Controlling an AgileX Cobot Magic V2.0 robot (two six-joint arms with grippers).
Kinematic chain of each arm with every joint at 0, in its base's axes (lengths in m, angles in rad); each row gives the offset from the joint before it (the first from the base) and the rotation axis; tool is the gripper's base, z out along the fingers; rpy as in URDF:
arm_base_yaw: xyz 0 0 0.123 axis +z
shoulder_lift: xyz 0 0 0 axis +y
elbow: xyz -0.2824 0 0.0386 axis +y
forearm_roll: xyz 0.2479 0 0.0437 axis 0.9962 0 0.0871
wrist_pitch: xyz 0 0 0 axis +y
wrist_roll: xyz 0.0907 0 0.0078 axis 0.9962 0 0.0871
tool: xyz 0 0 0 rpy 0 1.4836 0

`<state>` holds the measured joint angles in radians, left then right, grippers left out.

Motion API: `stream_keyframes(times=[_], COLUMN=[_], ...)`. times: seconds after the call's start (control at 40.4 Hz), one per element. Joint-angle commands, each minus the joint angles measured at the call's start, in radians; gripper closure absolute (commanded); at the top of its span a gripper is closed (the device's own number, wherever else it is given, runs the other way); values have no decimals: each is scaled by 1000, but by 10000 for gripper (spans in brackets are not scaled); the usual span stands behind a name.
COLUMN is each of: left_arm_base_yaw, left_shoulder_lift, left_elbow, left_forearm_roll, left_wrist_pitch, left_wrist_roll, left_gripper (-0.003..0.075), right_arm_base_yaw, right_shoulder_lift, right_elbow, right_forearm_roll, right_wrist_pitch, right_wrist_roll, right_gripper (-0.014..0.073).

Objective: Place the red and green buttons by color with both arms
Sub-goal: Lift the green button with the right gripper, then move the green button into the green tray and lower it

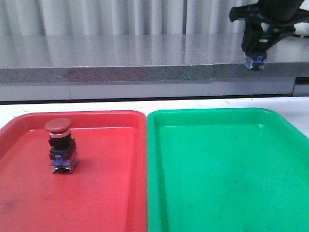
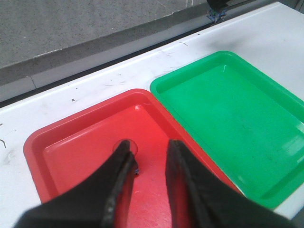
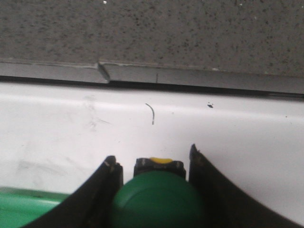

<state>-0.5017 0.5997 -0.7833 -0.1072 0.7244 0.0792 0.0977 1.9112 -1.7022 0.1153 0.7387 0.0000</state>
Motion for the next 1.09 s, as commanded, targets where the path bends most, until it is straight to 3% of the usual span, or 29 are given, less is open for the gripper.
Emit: stream_keyframes(times=[0.0, 0.594, 0.816, 1.063], left_arm_base_yaw=[-6, -6, -6, -6], left_shoulder_lift=[0, 0, 0, 0], left_elbow=[-28, -28, -28, -28], left_forearm_roll=[-16, -16, -16, -16], left_wrist_pitch=[-68, -68, -68, -68], left_wrist_roll=[-10, -10, -10, -10], left_gripper=[591, 741, 740, 740], right_arm_base_yaw=[29, 208, 269, 283], right_shoulder_lift=[-123, -514, -515, -423], right_elbow=[11, 621, 797, 840], right_forearm_roll=[5, -6, -6, -32], right_wrist_pitch=[-41, -289, -426, -494], right_wrist_roll=[-37, -84, -88, -89], right_gripper=[318, 318, 318, 318])
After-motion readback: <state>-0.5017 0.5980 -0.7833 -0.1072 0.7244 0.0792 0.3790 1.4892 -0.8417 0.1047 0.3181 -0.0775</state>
